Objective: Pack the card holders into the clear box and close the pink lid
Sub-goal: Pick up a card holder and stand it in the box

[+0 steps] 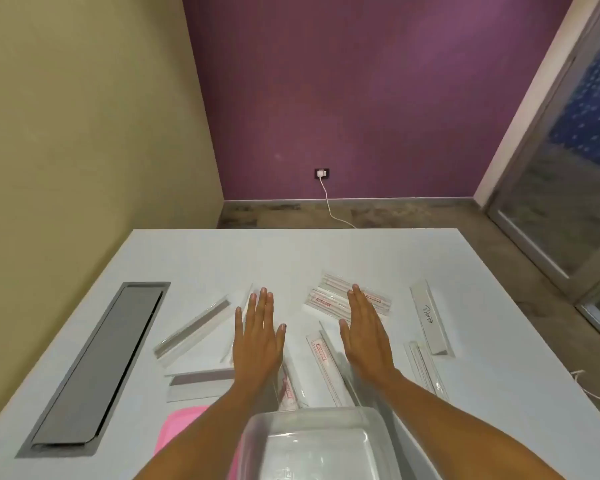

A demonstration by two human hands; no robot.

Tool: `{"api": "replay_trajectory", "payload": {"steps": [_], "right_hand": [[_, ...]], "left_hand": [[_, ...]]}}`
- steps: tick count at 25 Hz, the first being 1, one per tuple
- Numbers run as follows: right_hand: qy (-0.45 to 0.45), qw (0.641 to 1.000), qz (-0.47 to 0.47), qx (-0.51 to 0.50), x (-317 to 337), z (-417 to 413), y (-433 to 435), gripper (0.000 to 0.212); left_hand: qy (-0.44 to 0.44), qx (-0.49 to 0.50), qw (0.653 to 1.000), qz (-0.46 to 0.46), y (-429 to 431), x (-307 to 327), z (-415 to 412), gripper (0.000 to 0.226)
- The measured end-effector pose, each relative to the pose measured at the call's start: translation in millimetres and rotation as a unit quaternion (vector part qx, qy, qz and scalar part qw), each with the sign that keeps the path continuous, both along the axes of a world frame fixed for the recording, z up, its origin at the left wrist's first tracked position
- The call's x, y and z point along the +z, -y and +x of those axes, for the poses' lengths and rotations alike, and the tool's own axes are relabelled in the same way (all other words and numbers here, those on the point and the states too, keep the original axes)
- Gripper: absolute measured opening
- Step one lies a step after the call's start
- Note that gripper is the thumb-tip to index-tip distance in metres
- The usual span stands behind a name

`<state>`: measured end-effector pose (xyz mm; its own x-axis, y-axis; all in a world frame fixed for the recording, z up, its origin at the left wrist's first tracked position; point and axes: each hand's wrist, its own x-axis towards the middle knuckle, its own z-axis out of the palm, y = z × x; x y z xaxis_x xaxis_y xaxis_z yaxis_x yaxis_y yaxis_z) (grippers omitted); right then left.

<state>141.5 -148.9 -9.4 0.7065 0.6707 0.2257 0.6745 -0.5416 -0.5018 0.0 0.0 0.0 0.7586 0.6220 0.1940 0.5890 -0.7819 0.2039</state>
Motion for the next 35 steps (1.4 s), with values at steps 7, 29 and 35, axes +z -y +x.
{"api": "replay_trajectory", "payload": {"steps": [7,29,35], "right_hand": [[-0.122,0.992,-0.028,-0.002,-48.0,-4.6,-3.9,0.040],[0.152,0.988,0.003,-0.032,-12.6,1.3,-7.8,0.009],[0.270,0.960,0.067,0.027,4.5,-13.9,2.3,0.012]], "left_hand": [[-0.106,-0.030,0.993,-0.039,-5.6,-61.7,6.9,0.063],[0.230,0.054,0.847,-0.476,7.2,-16.6,25.3,0.038],[0.236,0.114,0.732,-0.629,10.0,27.9,30.0,0.042]]}}
